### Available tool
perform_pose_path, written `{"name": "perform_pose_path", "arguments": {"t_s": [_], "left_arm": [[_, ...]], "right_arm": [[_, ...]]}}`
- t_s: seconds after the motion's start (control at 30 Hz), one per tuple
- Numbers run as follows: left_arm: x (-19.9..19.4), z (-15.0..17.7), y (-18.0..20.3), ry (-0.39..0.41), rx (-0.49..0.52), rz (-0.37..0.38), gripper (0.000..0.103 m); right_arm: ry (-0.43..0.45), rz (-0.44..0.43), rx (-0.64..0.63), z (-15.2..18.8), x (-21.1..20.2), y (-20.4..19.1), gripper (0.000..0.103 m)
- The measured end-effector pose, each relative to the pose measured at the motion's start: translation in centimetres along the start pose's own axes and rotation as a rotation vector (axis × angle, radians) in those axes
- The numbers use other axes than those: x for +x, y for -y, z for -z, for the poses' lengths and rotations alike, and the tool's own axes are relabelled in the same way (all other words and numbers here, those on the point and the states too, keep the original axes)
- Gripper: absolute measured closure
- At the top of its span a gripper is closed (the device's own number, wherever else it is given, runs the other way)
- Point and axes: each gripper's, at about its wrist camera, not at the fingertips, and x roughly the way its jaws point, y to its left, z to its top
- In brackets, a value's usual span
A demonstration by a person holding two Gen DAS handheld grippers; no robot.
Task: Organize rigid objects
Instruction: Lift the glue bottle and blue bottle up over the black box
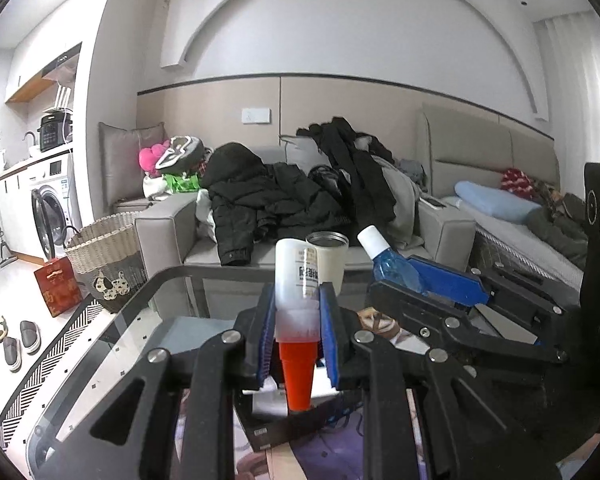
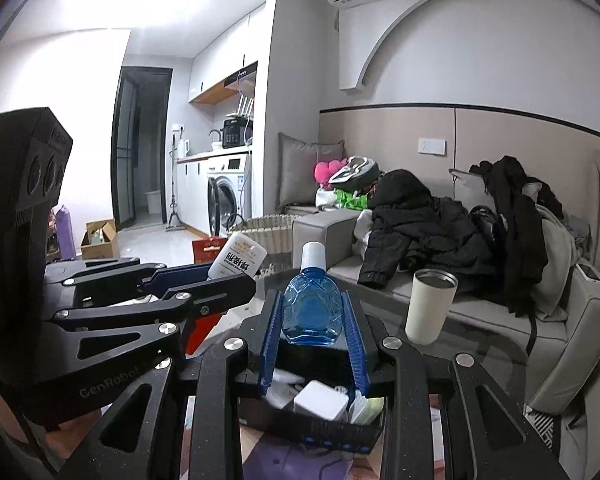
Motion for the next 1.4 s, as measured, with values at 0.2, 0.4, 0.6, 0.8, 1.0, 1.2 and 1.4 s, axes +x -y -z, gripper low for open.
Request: {"name": "perform_pose_path", "arguments": {"t_s": [0.2,0.4,0.6,0.8,1.0,1.2,1.4], "left_arm": [[1.8,-0.6,-1.1,0.025,-0.016,-0.024,0.084],[3.9,-0.6,-2.4,0.017,-0.061,-0.036,0.084],[4.8,-0.5,-2.4,0.014,-0.055,-0.042,0.084],[6.0,-0.4,-2.2,-0.019,-0.054,-0.043,0.084],[7.6,0.0,-2.3,-0.086,-0.063,-0.053,0.084],[9.3,0.7,-2.1,-0.167,-0.059,-0.077,0.084],[11.6,1.9,-2.5,-0.298,-0.089,-0.076,0.084]], "right_arm": [[0.022,0.026,0.009,-1.0,1.6,0.4,0.073],[0.019,0.053,0.015,-1.6,3.5,0.9,0.073],[0.008,0.061,0.021,-1.6,4.6,1.4,0.073],[-0.042,0.054,0.039,-1.1,6.1,1.8,0.073],[-0.100,0.052,0.061,-0.5,7.4,2.4,0.073],[-0.195,0.044,0.085,0.1,9.0,2.8,0.073],[-0.342,0.006,0.121,1.8,11.4,3.1,0.073]]}}
